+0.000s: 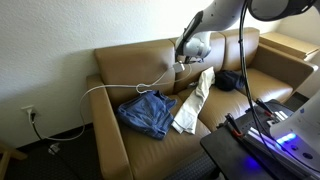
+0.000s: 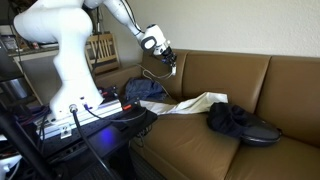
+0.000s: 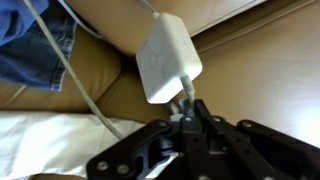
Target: Put the power pack on the couch seat
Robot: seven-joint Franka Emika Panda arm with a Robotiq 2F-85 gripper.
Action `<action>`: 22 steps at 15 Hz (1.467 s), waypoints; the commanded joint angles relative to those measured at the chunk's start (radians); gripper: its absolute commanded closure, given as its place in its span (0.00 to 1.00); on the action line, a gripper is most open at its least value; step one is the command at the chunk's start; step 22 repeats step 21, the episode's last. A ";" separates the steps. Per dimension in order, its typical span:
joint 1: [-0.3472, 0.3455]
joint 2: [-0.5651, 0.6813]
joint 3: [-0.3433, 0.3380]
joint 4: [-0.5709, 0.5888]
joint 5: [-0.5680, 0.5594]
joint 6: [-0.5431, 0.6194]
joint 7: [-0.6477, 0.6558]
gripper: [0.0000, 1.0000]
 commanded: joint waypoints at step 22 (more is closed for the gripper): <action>-0.025 -0.144 0.122 -0.136 -0.748 -0.101 0.677 0.00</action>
